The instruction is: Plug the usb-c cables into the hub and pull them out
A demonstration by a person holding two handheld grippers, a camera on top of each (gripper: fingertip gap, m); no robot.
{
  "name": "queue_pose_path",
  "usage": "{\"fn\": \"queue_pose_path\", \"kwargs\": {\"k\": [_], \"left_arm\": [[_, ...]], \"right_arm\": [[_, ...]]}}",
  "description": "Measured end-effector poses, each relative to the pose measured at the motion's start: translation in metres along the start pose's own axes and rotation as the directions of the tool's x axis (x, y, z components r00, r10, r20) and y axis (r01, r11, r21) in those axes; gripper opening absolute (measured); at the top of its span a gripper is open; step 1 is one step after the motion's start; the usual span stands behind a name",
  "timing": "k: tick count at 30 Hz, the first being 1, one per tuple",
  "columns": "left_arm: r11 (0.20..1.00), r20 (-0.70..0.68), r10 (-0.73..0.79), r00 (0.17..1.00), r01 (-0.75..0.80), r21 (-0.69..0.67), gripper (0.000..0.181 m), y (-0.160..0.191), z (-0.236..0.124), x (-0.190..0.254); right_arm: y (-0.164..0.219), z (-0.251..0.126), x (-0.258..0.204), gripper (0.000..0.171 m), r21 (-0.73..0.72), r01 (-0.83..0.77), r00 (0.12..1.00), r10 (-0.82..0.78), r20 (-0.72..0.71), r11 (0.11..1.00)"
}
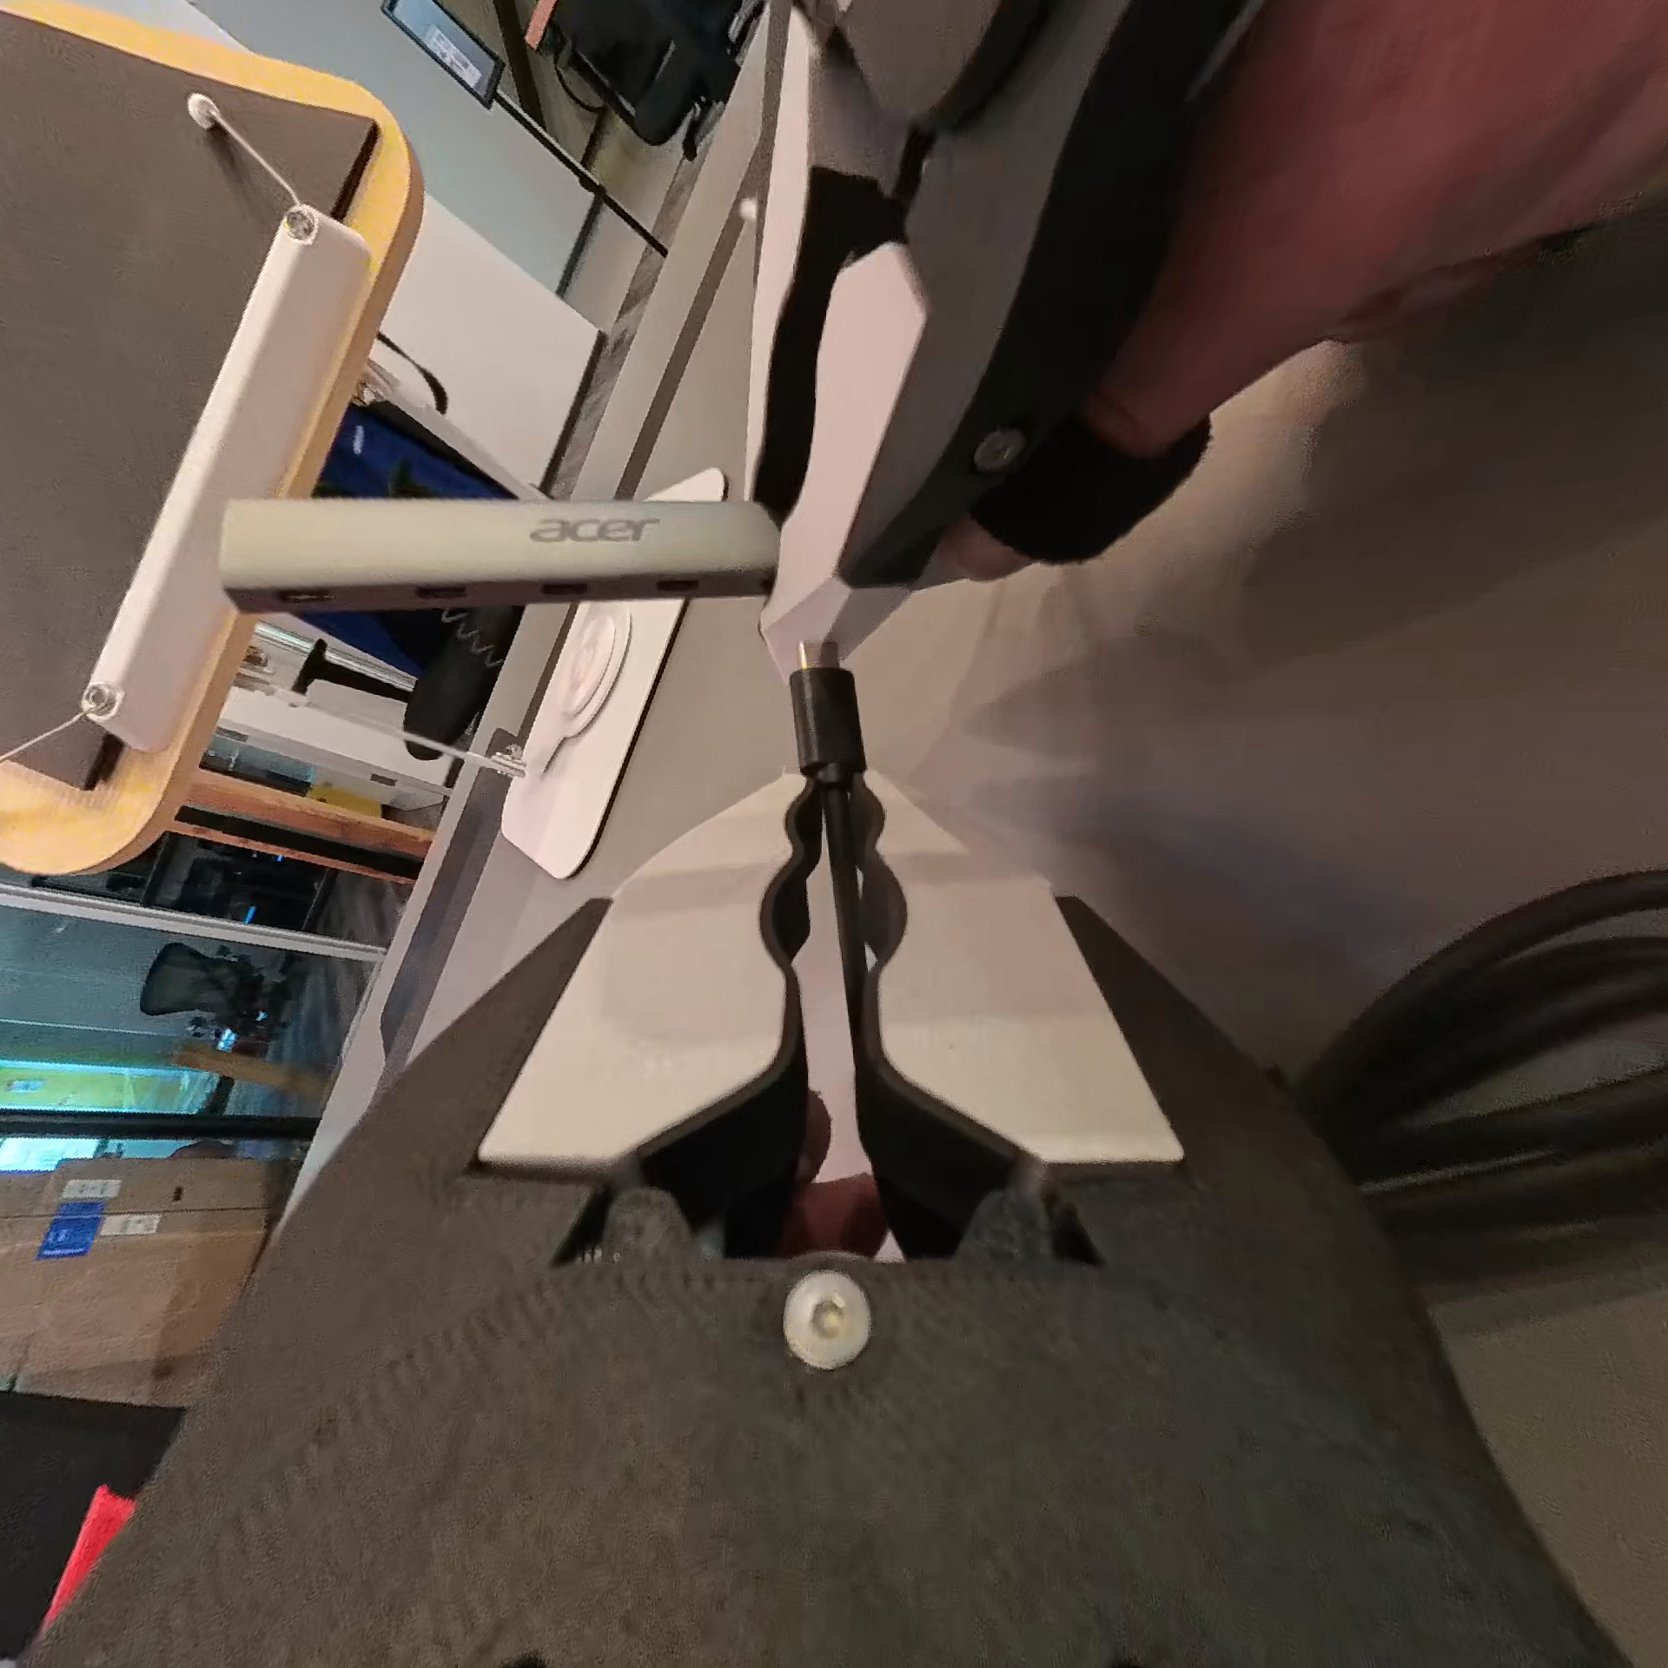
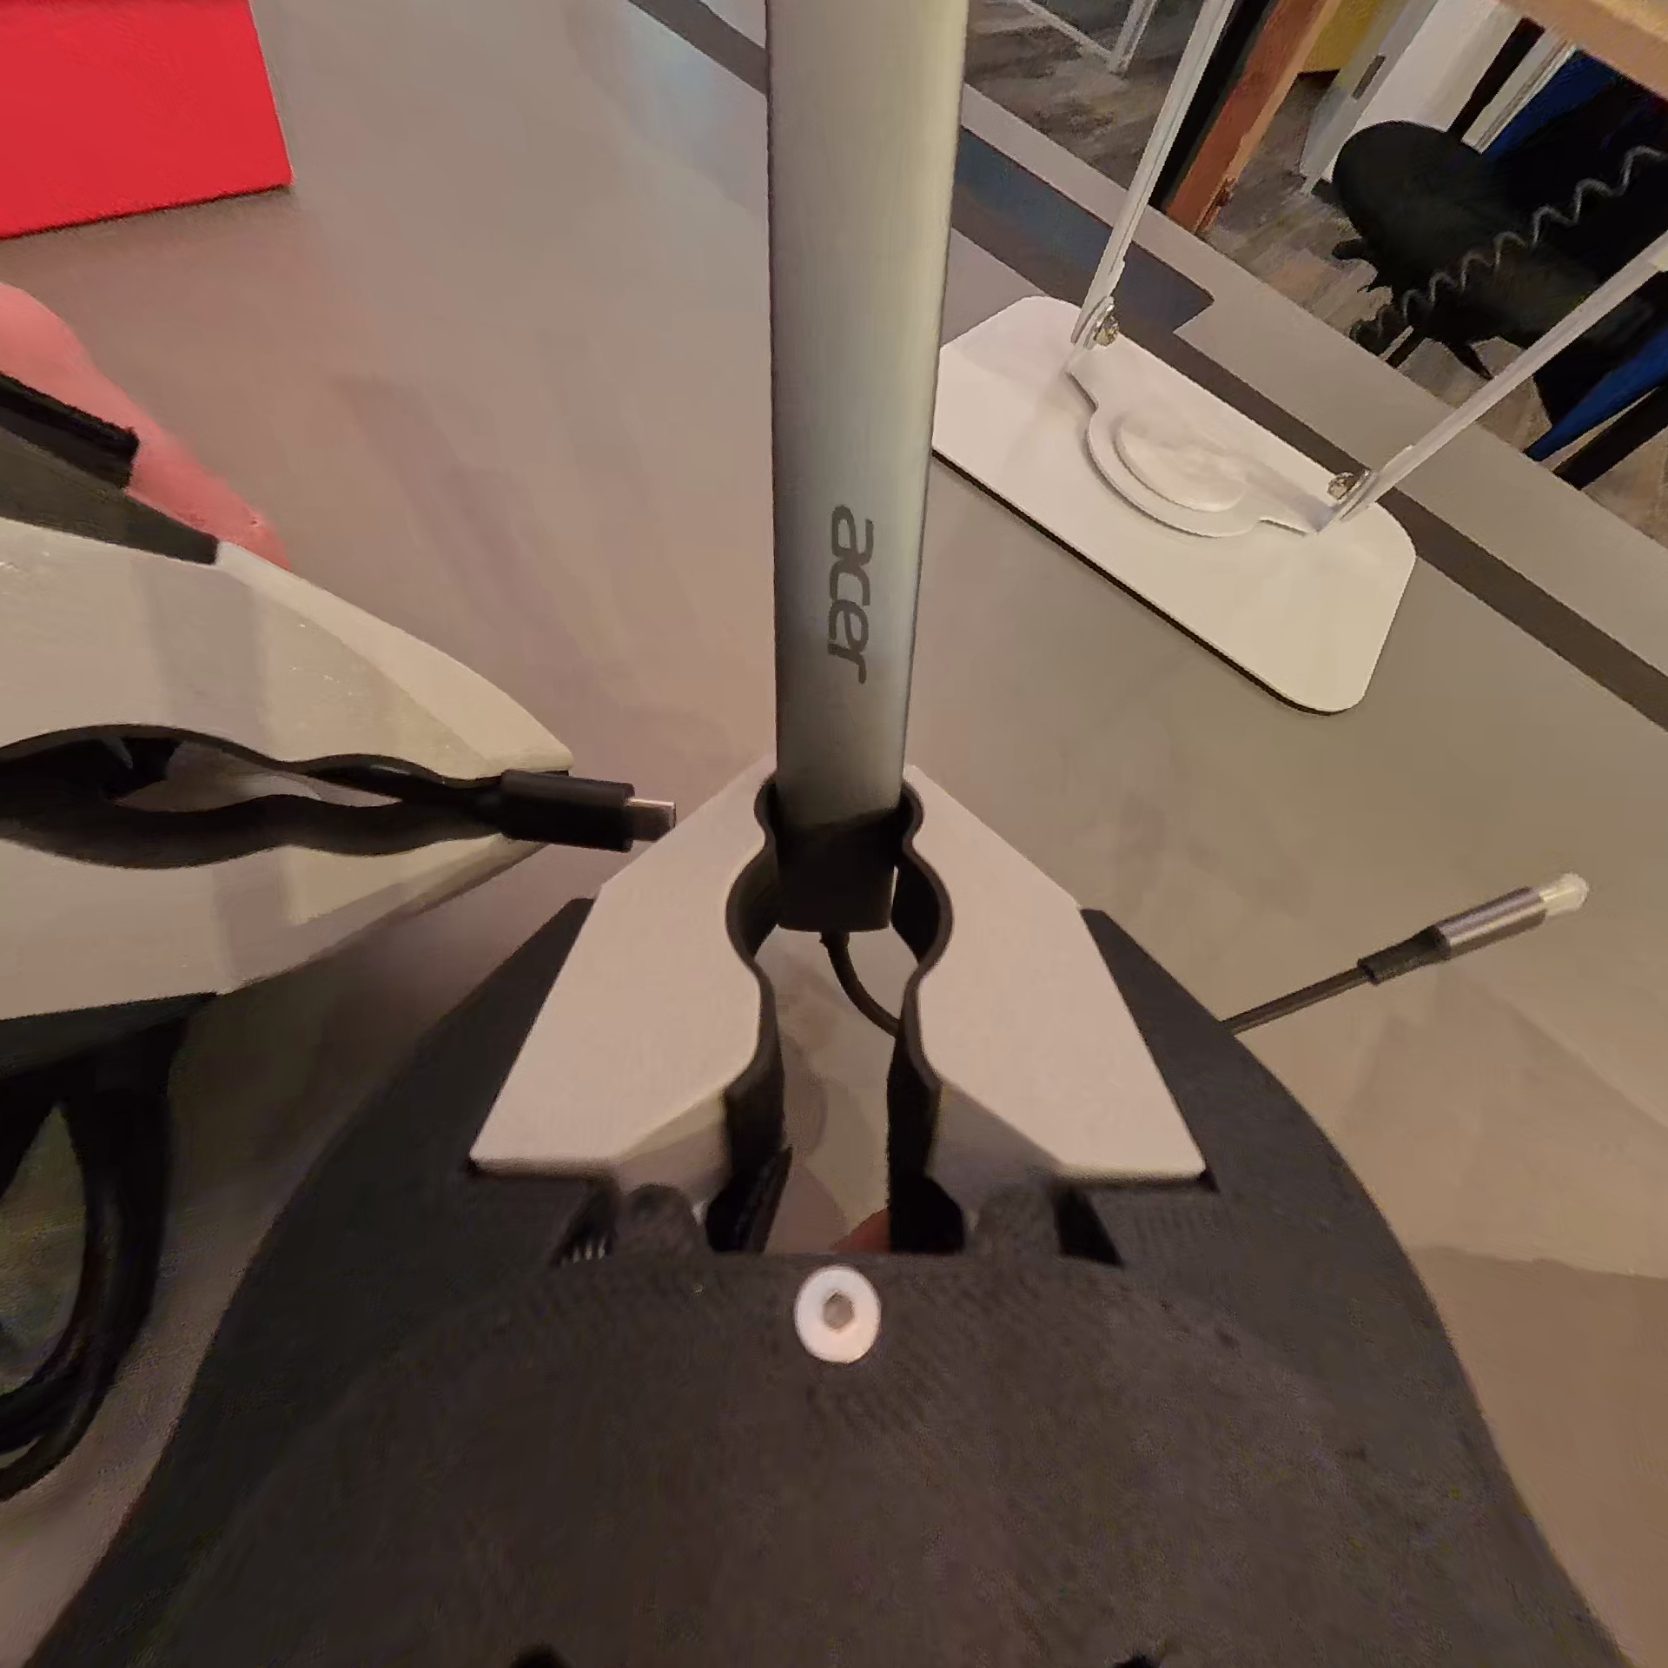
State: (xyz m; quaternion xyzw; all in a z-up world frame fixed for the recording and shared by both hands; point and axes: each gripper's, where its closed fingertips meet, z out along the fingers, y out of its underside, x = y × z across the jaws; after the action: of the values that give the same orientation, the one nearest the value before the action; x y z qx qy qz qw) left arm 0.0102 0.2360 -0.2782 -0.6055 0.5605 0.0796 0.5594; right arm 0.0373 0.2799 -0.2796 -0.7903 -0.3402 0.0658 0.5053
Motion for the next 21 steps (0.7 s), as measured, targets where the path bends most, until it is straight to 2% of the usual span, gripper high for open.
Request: {"fn": "queue_pose_path", "kwargs": {"k": [21], "left_arm": [[0.996,0.075,0.064,0.995,-0.069,0.058,0.005,-0.0067,0.0012,0.0017]], "right_arm": [[0.0047,0.0077,0.0013,0.016,-0.020,-0.028,1.000,0.028,0.008,0.999]]}}
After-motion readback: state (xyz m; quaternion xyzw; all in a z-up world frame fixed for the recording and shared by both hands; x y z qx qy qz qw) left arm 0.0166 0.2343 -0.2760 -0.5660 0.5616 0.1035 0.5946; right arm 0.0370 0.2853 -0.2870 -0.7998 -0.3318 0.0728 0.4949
